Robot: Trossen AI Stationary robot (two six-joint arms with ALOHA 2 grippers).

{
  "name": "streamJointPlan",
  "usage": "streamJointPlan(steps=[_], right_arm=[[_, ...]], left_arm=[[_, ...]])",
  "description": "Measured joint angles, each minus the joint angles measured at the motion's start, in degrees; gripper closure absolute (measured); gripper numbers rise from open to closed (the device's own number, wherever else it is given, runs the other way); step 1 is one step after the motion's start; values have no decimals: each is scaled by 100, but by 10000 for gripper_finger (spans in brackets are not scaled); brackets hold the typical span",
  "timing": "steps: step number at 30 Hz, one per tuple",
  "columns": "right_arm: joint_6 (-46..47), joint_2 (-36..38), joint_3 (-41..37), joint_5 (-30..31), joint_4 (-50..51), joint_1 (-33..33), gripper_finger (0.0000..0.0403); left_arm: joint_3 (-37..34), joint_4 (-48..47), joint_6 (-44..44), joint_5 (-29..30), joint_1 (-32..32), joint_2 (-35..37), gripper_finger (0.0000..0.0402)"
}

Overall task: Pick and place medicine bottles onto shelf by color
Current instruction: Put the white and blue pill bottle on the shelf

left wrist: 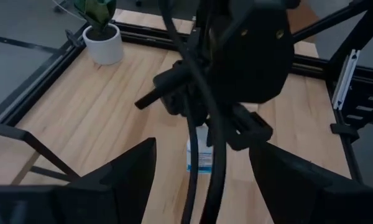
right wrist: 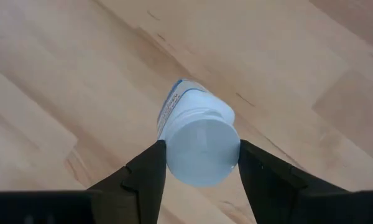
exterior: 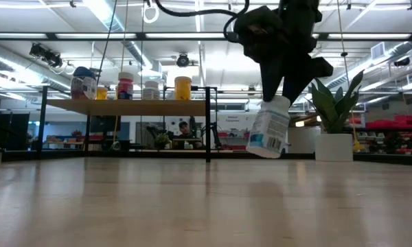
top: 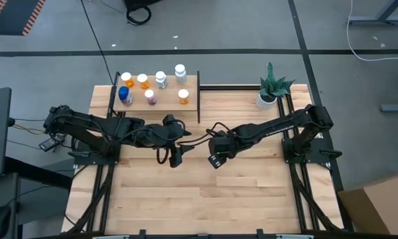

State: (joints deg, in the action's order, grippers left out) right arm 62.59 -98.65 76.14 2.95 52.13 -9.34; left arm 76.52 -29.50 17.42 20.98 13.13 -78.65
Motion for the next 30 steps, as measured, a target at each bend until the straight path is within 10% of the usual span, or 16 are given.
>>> streamJointPlan(steps=[18, 30], right_arm=[[-394, 5, -2, -32, -196, -4, 124], [401, 1245, 0, 276, 771, -597, 123]], left_arm=[[1, -48, 193, 0, 0, -2, 145], [1, -190, 602, 2, -40, -233, 147]])
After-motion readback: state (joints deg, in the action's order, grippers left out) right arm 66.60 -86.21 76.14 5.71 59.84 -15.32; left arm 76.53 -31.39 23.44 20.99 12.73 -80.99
